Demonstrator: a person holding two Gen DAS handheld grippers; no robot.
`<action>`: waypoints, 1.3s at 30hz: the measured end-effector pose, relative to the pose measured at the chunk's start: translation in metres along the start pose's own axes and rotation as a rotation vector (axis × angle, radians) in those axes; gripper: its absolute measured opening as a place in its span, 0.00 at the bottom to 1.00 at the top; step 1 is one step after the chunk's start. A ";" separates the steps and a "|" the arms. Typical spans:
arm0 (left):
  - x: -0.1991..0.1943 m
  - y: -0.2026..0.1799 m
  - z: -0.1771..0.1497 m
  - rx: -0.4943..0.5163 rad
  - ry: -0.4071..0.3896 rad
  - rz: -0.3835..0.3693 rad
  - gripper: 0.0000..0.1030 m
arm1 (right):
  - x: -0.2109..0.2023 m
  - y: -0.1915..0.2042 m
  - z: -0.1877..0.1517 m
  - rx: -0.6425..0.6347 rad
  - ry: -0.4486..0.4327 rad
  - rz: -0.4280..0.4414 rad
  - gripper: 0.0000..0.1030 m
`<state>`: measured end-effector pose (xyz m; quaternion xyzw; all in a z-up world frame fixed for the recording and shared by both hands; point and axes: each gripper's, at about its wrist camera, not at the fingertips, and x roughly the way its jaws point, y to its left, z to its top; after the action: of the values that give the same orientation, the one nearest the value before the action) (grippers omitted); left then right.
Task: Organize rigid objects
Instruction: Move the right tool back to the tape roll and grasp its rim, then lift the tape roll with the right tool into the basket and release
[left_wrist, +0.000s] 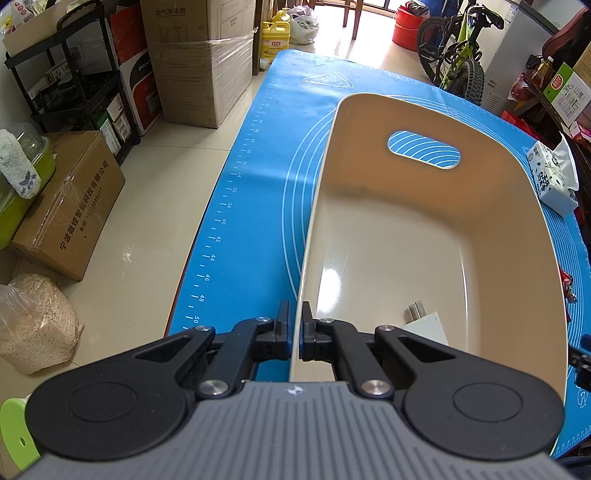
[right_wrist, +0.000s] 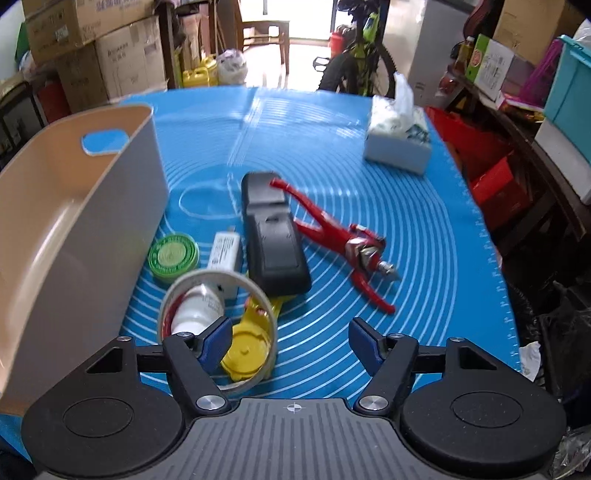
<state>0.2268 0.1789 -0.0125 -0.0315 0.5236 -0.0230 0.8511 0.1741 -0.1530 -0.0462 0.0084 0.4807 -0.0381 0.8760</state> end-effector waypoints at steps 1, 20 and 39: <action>0.000 0.000 0.000 0.000 0.000 0.000 0.05 | 0.004 0.002 -0.001 -0.003 0.007 0.001 0.68; 0.000 0.001 0.000 -0.003 0.001 -0.002 0.05 | 0.010 0.004 -0.003 0.065 0.016 0.046 0.16; 0.000 0.001 0.000 -0.003 0.001 -0.002 0.05 | -0.045 0.007 0.025 0.099 -0.171 0.009 0.16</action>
<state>0.2271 0.1798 -0.0123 -0.0331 0.5241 -0.0229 0.8507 0.1713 -0.1447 0.0054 0.0506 0.4018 -0.0584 0.9124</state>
